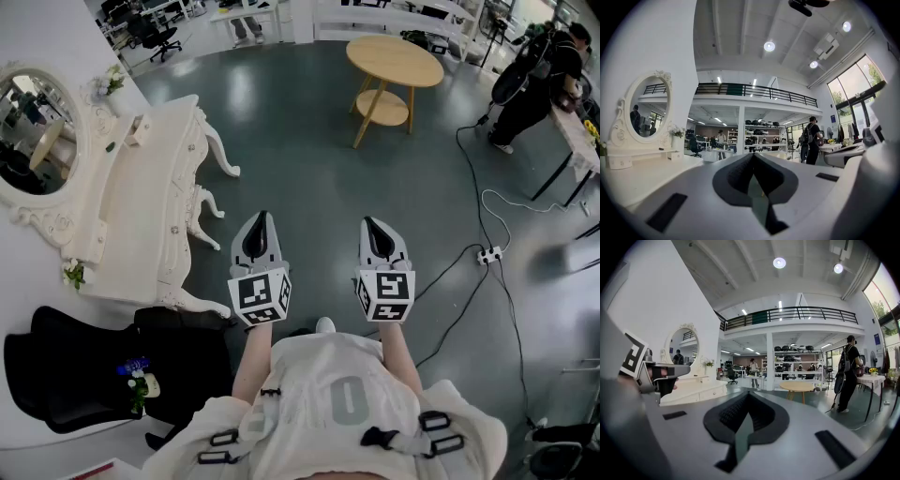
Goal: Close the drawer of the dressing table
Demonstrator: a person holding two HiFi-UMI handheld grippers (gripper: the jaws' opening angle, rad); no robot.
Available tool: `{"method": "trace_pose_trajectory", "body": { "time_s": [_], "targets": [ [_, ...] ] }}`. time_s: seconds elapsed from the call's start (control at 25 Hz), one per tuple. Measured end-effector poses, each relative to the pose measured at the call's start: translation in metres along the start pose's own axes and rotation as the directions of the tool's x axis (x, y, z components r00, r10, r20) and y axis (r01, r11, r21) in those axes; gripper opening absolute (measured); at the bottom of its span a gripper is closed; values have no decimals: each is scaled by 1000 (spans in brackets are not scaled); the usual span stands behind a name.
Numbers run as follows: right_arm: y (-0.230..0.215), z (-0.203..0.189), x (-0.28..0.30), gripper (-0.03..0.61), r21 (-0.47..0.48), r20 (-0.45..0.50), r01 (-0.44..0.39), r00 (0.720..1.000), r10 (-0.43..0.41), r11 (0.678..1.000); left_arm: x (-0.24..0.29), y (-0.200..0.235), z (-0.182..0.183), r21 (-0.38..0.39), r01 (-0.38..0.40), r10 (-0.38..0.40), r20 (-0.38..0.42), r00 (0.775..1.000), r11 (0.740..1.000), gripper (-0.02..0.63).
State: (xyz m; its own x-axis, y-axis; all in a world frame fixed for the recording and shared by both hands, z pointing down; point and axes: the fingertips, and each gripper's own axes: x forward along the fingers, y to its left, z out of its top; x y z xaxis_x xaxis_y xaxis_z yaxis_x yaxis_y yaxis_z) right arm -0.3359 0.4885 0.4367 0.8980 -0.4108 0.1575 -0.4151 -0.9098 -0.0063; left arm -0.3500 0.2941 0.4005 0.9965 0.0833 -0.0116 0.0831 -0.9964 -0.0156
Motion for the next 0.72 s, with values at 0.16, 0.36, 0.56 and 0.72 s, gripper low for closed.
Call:
{"method": "trace_pose_trajectory", "body": {
  "time_s": [0.16, 0.36, 0.56, 0.72],
  "targets": [
    [1, -1, 3, 8, 1, 4, -6, 1000, 6, 1000, 2, 2, 0, 1, 1, -1, 5, 1000, 1000, 18],
    [-5, -1, 4, 8, 2, 2, -1, 1000, 1, 1000, 8, -3, 3, 4, 5, -5, 11, 1000, 1000, 18],
    [-7, -1, 8, 8, 4, 6, -2, 1000, 2, 1000, 13, -6, 2, 5, 17, -17, 13, 1000, 1000, 18],
    [-10, 3, 9, 8, 31, 32, -24, 999, 23, 999, 15, -11, 4, 7, 19, -19, 9, 1000, 1000, 18]
  ]
}}
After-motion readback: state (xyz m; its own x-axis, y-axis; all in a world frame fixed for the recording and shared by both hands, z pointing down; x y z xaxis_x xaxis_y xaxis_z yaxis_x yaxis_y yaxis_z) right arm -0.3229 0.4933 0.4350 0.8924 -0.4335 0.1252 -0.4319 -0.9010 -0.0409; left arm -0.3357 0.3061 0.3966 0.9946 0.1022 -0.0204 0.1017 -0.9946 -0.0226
